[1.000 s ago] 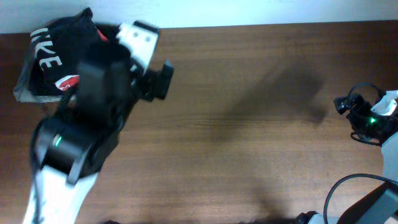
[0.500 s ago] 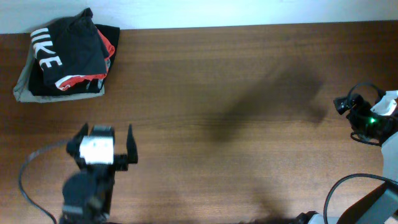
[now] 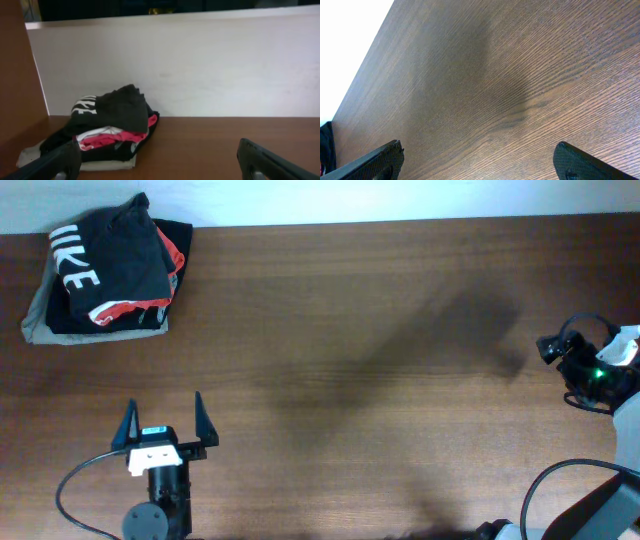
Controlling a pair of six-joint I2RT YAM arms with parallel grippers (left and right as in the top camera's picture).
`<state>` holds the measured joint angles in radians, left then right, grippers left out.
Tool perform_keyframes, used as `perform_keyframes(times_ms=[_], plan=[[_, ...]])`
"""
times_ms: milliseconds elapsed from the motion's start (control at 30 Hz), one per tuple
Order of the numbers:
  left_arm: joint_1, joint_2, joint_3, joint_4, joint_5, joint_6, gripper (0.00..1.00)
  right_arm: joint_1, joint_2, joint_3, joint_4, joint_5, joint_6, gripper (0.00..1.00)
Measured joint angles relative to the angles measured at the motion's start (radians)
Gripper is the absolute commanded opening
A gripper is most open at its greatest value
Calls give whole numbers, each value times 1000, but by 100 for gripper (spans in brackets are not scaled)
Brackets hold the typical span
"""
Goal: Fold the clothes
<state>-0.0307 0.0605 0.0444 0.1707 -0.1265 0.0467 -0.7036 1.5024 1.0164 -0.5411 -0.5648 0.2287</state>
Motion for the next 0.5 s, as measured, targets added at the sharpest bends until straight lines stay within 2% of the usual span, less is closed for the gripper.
perform_keyframes(times_ms=[233,500], plan=[[4,-45,-27,-26,12,0,99,0,0,0,0,0,0,99],[6,-47,-30,-242,18,-41,99,0,0,0,0,0,0,99]])
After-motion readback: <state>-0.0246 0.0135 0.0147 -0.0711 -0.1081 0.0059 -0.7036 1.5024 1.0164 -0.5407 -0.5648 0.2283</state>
